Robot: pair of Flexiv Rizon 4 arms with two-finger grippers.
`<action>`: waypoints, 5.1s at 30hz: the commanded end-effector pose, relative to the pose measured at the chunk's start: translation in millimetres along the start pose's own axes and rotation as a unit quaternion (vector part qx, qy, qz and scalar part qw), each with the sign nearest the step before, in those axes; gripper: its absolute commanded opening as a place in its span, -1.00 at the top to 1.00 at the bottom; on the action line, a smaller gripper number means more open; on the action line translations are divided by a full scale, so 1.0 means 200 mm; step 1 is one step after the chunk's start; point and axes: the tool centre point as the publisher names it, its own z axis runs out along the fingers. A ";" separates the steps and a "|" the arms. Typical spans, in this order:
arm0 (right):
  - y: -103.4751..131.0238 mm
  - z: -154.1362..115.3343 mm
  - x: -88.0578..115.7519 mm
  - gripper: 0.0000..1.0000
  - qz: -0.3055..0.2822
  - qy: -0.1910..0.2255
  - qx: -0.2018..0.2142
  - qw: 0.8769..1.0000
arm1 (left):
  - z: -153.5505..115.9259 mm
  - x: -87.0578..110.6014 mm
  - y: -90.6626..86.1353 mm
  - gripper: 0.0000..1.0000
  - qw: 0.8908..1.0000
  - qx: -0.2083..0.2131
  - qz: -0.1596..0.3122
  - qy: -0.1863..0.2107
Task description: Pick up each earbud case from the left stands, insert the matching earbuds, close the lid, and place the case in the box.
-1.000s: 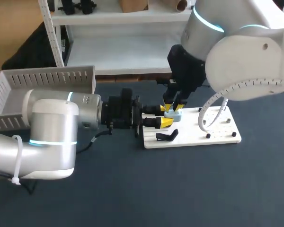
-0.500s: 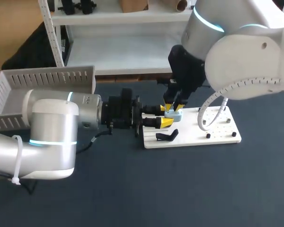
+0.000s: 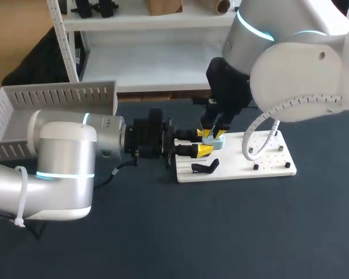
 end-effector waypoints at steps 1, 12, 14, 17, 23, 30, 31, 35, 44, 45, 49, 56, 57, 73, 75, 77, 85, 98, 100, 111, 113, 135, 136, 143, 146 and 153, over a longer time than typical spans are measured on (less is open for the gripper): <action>0.01 0.00 -0.02 0.77 -0.001 0.006 0.002 1.000 | 0.00 0.00 -0.01 1.00 1.000 -0.003 0.001 -0.001; 0.02 -0.07 0.01 -1.00 -0.008 0.004 -0.019 1.000 | 0.00 0.00 -0.01 1.00 1.000 -0.003 0.001 -0.001; 0.02 -0.11 0.01 -1.00 -0.007 -0.002 -0.025 1.000 | 0.00 0.00 -0.01 1.00 1.000 -0.003 0.001 -0.001; -0.02 -0.17 -0.02 -1.00 0.004 -0.012 -0.033 0.999 | 0.00 0.00 -0.01 1.00 1.000 -0.003 0.001 -0.001; -0.15 -0.19 -0.14 -1.00 0.047 -0.029 -0.017 0.998 | 0.00 0.00 -0.01 1.00 1.000 -0.003 0.001 -0.001; -0.26 -0.15 -0.24 -1.00 0.079 -0.033 -0.001 0.996 | 0.00 0.00 -0.01 1.00 1.000 -0.003 0.001 -0.001; -0.27 -0.14 -0.25 -1.00 0.083 -0.031 0.000 0.996 | 0.00 0.00 -0.01 1.00 1.000 -0.003 0.001 -0.001; -0.31 -0.08 -0.27 -1.00 0.094 -0.018 0.000 0.995 | 0.00 0.00 -0.01 1.00 1.000 -0.003 0.001 -0.001; -0.32 -0.01 -0.22 -1.00 0.094 0.007 0.004 0.996 | 0.00 0.00 -0.01 1.00 1.000 -0.003 0.001 -0.001; -0.32 -0.01 -0.21 -1.00 0.093 0.009 0.005 0.996 | 0.00 0.00 -0.01 1.00 1.000 -0.003 0.001 -0.001; -0.32 -0.01 -0.16 -1.00 0.090 0.022 0.008 0.996 | 0.00 0.00 -0.01 1.00 1.000 -0.003 0.001 -0.001; -0.31 -0.02 -0.09 -1.00 0.087 0.033 0.007 0.996 | 0.00 0.00 -0.01 1.00 1.000 -0.003 0.001 -0.001; -0.31 -0.02 -0.08 -1.00 0.086 0.036 0.007 0.996 | 0.00 0.00 -0.01 1.00 1.000 -0.003 0.001 -0.001; -0.37 -0.31 -0.03 -1.00 0.059 -0.068 -0.093 0.992 | 0.00 0.00 -0.01 1.00 1.000 -0.003 0.001 -0.001; -0.40 -0.34 0.00 -1.00 0.057 -0.076 -0.109 0.989 | 0.00 0.00 -0.01 1.00 1.000 -0.003 0.001 -0.001; -0.41 -0.35 0.02 -1.00 0.055 -0.080 -0.115 0.989 | -0.04 -0.01 0.00 1.00 1.000 -0.013 0.004 0.002; -0.42 -0.35 0.03 -1.00 0.057 -0.081 -0.116 0.988 | -0.27 -0.10 0.06 1.00 0.997 -0.072 0.025 0.011; -0.42 -0.35 0.03 -1.00 0.057 -0.081 -0.116 0.988 | -0.65 -0.21 0.17 1.00 0.985 -0.166 0.040 0.012; -0.42 -0.35 0.03 -1.00 0.057 -0.081 -0.116 0.988 | -0.68 -0.23 0.19 1.00 0.984 -0.175 0.041 0.016; -0.42 -0.35 0.03 -1.00 0.057 -0.081 -0.116 0.988 | -0.90 -0.23 0.35 1.00 0.974 -0.220 0.015 0.048; -0.42 -0.35 0.03 -1.00 0.057 -0.081 -0.116 0.988 | -0.94 -0.22 0.37 1.00 0.972 -0.229 0.008 0.055; -0.42 -0.35 0.03 -1.00 0.057 -0.081 -0.116 0.988 | -1.67 0.21 0.90 1.00 0.934 -0.323 -0.090 0.124; -0.42 -0.35 0.03 -1.00 0.057 -0.081 -0.116 0.988 | -1.67 0.22 0.91 1.00 0.932 -0.327 -0.093 0.127; -0.42 -0.35 0.03 -1.00 0.057 -0.081 -0.116 0.988 | -1.80 0.31 1.02 1.00 0.924 -0.342 -0.110 0.133; -0.42 -0.35 0.03 -1.00 0.057 -0.081 -0.116 0.988 | -1.83 0.34 1.07 1.00 0.922 -0.344 -0.115 0.135; -0.42 -0.35 0.03 -1.00 0.057 -0.081 -0.116 0.988 | -1.88 0.35 1.10 0.99 0.919 -0.348 -0.119 0.142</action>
